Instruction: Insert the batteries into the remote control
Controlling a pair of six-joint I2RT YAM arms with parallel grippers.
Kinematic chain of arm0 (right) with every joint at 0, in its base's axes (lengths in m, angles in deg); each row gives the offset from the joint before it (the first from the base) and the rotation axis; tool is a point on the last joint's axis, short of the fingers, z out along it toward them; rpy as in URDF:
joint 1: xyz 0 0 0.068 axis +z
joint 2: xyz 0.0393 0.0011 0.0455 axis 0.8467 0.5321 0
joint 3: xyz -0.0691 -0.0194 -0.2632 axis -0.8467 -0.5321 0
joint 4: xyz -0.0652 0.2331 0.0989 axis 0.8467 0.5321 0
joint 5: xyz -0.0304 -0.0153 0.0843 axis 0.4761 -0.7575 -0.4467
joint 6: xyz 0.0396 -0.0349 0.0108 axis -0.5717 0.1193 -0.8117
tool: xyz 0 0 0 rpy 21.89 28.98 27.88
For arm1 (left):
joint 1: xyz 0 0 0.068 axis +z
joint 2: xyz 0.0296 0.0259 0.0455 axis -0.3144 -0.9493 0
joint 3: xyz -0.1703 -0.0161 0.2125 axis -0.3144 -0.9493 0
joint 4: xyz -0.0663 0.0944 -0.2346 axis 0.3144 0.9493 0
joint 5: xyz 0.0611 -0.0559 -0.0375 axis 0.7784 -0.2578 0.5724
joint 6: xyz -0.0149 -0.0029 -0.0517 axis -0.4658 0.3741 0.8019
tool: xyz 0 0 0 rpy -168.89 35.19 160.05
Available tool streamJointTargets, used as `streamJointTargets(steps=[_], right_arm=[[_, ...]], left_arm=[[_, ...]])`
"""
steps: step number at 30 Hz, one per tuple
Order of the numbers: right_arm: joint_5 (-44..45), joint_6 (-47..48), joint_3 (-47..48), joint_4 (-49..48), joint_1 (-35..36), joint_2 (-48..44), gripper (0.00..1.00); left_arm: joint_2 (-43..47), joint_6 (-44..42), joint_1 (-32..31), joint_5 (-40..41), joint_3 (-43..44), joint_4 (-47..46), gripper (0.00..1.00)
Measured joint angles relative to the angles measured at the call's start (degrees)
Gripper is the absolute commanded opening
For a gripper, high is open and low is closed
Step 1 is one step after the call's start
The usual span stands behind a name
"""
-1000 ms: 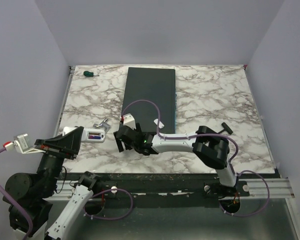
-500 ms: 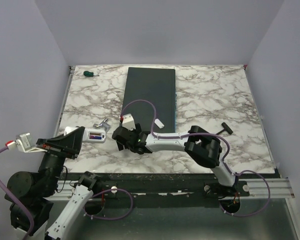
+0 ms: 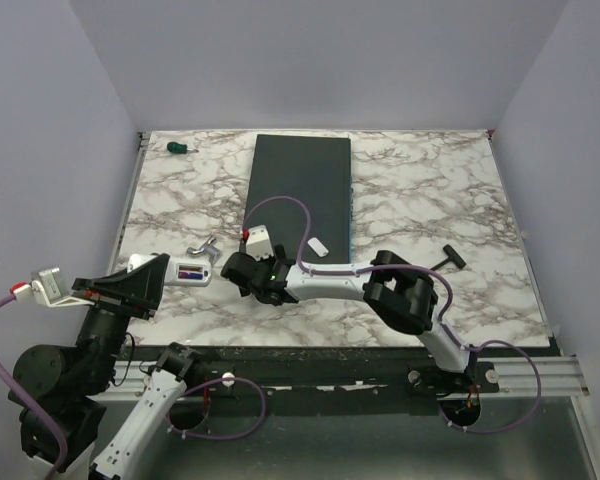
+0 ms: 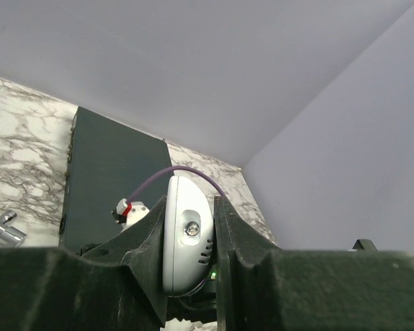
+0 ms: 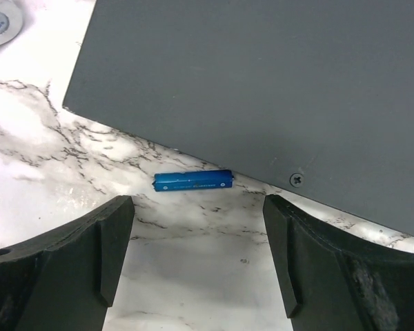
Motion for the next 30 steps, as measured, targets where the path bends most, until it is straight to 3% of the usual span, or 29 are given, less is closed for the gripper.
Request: streamJointTargets(steps=[12,30], right_arm=[[0.87,-0.63,3.06,1.16,-0.55,2.08,0.77],[1.11,-2.14,6.51,3.45,-1.03,4.09,0.48]], left_arm=[[0.31,-0.28,-0.37,0.02,-1.05,-0.26,0.00],[0.76,-1.55,-1.68,0.79,-1.14,-0.28,0.00]])
